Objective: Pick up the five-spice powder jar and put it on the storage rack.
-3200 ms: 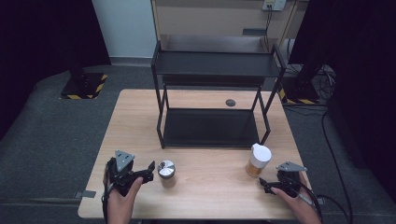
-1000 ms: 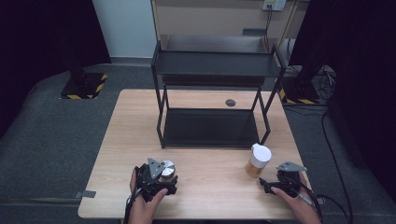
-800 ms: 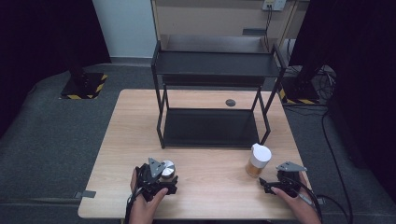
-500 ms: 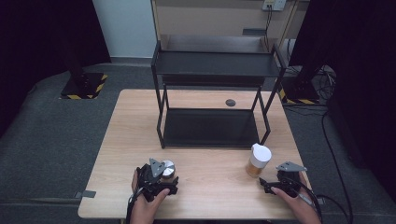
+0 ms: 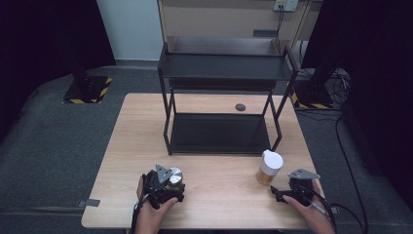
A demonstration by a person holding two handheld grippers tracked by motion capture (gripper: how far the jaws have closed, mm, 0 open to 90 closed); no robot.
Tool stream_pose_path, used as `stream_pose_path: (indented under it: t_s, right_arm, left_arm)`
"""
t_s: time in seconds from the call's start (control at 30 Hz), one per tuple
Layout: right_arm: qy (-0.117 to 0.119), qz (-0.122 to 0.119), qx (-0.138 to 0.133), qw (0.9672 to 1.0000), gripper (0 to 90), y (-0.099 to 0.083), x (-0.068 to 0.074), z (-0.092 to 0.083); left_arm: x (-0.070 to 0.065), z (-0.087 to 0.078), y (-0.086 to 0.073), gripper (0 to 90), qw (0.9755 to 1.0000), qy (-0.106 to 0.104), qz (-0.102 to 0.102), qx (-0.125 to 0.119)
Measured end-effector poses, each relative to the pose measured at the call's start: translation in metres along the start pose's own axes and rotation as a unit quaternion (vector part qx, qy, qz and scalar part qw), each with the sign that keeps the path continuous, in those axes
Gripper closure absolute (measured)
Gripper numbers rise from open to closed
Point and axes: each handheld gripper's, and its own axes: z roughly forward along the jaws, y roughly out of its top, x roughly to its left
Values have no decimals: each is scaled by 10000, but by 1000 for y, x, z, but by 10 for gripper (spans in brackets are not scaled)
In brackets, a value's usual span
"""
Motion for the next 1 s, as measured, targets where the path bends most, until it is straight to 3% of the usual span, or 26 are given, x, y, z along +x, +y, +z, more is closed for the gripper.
stream_pose_path:
  t_s: [0.17,0.27,0.3,0.4,0.67,1.0]
  right_arm:
    - [0,-1,0,10000,14,0,0,0]
    - [1,-1,-1,10000,14,0,0,0]
    - [1,0,0,10000,14,0,0,0]
    - [0,0,0,10000,14,0,0,0]
    - [1,0,1,10000,14,0,0,0]
    - [2,-1,-1,10000,14,0,0,0]
  left_arm:
    - [6,1,-1,99,9998,-169,-73,-26]
    - [9,1,-3,172,9995,-303,-55,-78]
    - [10,2,-3,246,9993,-356,-38,-96]
    - [13,2,-4,287,9989,-454,-45,-139]
    - [14,1,-6,296,9989,-423,-99,-191]
    - [9,-5,-6,296,9990,-298,-22,-338]
